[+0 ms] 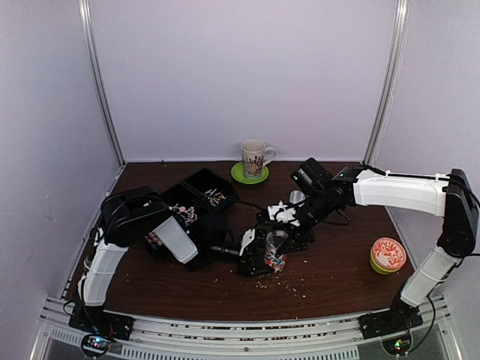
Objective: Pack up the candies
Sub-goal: Screw the box lid onto the packing bottle.
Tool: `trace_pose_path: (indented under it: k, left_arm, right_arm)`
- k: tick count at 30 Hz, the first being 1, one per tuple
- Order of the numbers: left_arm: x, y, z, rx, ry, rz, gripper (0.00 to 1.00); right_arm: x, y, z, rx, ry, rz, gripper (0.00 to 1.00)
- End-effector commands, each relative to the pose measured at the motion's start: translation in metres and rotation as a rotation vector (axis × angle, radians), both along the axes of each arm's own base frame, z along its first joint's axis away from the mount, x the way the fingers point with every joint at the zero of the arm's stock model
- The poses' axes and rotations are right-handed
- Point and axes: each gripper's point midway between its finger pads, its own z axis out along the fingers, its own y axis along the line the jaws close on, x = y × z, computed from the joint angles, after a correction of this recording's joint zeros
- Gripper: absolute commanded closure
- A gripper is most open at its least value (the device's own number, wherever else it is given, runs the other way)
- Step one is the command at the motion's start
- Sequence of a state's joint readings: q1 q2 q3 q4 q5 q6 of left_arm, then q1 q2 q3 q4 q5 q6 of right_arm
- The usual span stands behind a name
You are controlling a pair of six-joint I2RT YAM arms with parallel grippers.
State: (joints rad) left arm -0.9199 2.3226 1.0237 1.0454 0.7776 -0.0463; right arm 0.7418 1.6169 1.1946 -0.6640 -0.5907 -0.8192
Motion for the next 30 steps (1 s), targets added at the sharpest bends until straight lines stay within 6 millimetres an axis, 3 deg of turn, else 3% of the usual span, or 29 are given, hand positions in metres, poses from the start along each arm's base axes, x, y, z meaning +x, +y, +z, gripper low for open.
trace_pose_path:
  k: [1, 11, 23, 30]
  left_arm:
    - [0.025, -0.001, -0.001, 0.002, -0.018, 0.123, 0.74]
    - [0.052, 0.003, 0.0, 0.006, 0.01, 0.294, 0.74]
    - [0.065, 0.009, 0.011, -0.01, 0.033, 0.389, 0.74]
    - [0.067, 0.011, 0.011, -0.007, 0.031, 0.409, 0.74]
  right_arm:
    - [0.01, 0.005, 0.007, 0.028, 0.013, -0.072, 0.28]
    - [0.019, 0.003, -0.001, 0.035, 0.015, -0.24, 0.28]
    - [0.038, 0.0, -0.003, 0.022, 0.022, -0.44, 0.25]
    - [0.032, -0.003, -0.004, 0.01, 0.036, -0.429, 0.21]
